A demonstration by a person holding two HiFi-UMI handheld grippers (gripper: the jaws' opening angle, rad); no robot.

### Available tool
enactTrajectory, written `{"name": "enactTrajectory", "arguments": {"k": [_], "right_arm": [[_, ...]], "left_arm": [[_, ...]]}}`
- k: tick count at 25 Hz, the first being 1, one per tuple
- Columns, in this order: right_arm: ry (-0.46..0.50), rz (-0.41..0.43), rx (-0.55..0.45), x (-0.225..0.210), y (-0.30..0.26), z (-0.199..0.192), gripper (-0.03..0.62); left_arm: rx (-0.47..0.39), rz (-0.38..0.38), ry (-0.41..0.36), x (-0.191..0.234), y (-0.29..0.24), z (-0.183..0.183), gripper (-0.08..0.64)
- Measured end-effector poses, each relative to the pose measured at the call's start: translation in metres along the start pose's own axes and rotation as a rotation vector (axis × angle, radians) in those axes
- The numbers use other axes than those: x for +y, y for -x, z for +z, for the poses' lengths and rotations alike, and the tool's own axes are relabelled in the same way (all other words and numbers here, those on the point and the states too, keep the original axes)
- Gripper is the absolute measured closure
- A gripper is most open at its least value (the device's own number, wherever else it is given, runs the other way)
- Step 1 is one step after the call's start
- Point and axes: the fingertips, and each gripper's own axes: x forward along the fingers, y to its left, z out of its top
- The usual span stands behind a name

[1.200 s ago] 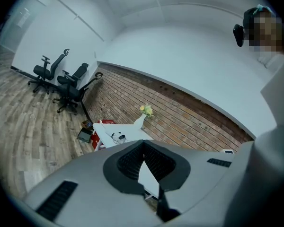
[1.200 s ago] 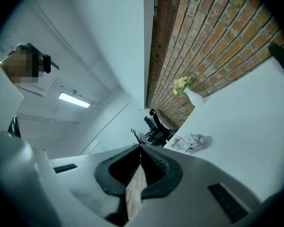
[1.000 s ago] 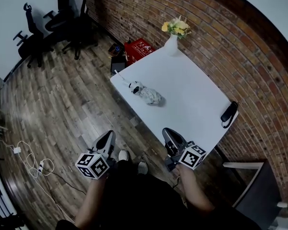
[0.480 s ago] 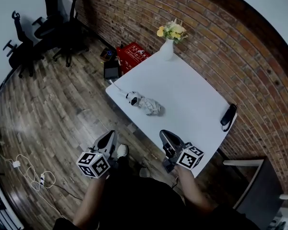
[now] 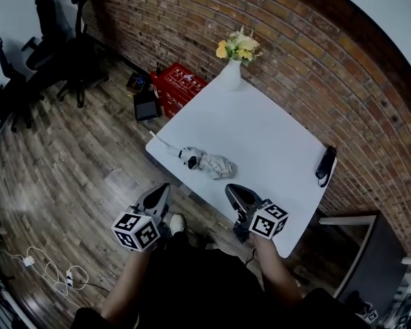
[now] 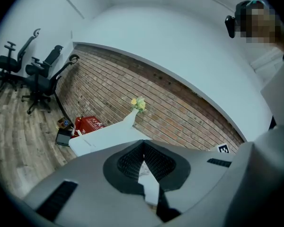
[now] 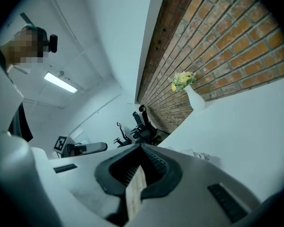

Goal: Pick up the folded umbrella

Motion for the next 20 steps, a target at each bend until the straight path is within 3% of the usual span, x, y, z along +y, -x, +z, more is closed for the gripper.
{"name": "enactTrajectory", "arguments": {"k": [9,20], "right_arm": [[0.037,-0.109,-0.005,-0.013,-0.037,0.01,0.571],[0.09,-0.167,0.06,-0.022,-0.064,0.007,0.571]], "left_arm": [[0.053,-0.12,-0.021,0.036,-0.03,0.03,0.548],[0.088,-0.133,-0.009,0.065,-0.035,0.035,0.548]]}}
